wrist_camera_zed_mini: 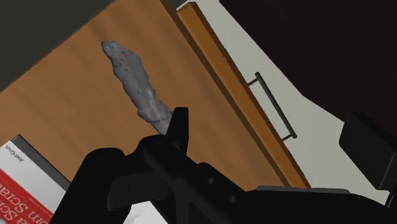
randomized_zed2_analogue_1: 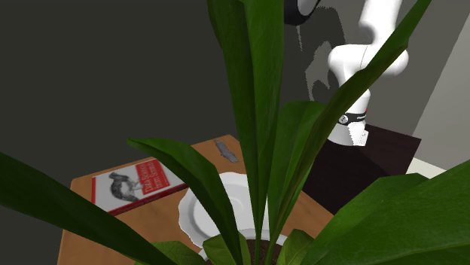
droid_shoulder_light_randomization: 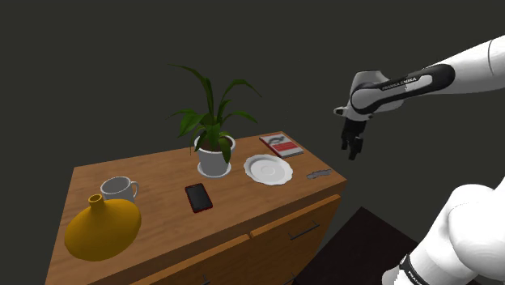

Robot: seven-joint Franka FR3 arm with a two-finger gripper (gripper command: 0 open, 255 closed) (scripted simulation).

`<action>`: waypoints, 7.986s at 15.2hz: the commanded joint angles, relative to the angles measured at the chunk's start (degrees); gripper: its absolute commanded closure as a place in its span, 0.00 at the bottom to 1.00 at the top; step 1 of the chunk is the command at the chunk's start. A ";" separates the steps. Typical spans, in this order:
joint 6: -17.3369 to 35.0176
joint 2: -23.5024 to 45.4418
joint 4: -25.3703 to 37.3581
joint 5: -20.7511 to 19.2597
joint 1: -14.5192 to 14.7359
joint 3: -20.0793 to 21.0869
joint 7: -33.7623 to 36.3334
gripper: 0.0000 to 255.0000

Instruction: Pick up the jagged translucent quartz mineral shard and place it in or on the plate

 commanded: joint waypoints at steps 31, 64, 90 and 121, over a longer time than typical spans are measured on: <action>18.52 38.13 13.11 21.13 -4.10 3.33 -39.46 1.00; 32.18 40.70 8.92 21.84 2.69 2.06 -22.83 1.00; 30.24 43.97 13.53 19.66 -0.92 1.14 -27.99 0.00; 20.64 33.51 13.48 12.83 4.02 -4.88 -25.06 1.00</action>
